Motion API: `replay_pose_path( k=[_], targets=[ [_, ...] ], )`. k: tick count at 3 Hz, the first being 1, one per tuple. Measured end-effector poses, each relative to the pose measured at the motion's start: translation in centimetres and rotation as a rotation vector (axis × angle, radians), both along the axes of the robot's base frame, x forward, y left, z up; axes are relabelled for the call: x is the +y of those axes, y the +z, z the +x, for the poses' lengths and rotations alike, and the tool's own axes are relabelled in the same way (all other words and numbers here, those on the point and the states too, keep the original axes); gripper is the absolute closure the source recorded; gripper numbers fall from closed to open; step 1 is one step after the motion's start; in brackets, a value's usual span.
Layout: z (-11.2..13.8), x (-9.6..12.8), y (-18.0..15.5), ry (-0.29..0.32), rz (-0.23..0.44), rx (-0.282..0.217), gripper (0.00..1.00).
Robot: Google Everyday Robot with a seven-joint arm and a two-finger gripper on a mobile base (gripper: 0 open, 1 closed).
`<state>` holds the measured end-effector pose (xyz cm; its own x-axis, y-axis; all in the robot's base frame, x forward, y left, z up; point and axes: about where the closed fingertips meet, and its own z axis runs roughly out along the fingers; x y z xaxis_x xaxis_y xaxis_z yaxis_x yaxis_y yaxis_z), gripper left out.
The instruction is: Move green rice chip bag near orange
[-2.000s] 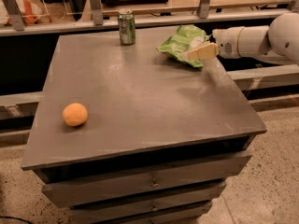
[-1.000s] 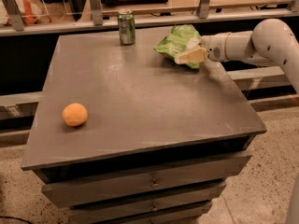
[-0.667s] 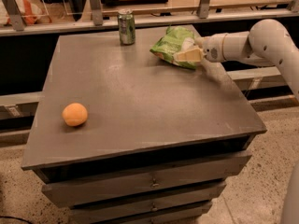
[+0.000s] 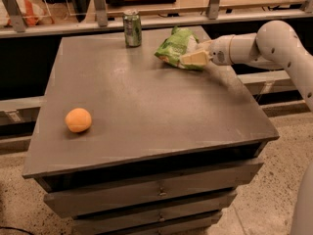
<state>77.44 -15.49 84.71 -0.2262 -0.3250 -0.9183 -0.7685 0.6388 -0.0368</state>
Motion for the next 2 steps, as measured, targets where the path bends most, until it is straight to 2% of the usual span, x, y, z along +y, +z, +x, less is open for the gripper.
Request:
replay_pose_path(
  k=[1,2],
  targets=[
    [-0.2,0.0,1.0,0.041,0.033,-0.026,1.00],
    [-1.8,-0.5,4.3,0.114,0.073,-0.039,1.00]
  ],
)
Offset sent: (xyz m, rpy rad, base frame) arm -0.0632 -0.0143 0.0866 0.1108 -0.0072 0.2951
